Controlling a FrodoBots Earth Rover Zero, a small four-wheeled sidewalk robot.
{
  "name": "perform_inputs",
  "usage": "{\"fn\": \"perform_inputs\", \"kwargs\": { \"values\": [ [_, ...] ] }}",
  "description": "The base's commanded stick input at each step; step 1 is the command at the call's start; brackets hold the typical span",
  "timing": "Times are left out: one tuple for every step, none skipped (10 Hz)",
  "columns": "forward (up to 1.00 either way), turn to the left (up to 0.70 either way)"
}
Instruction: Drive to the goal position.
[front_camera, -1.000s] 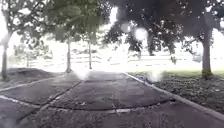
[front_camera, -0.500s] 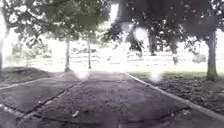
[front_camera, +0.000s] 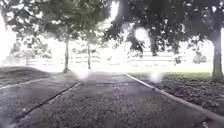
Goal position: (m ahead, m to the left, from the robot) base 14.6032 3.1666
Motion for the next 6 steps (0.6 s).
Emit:
{"fn": "perform_inputs", "kwargs": {
  "values": [
    [0.70, 0.00],
    [0.70, 0.00],
    [0.70, 0.00],
    [0.70, 0.00],
    [0.70, 0.00],
    [0.70, 0.00]
  ]
}}
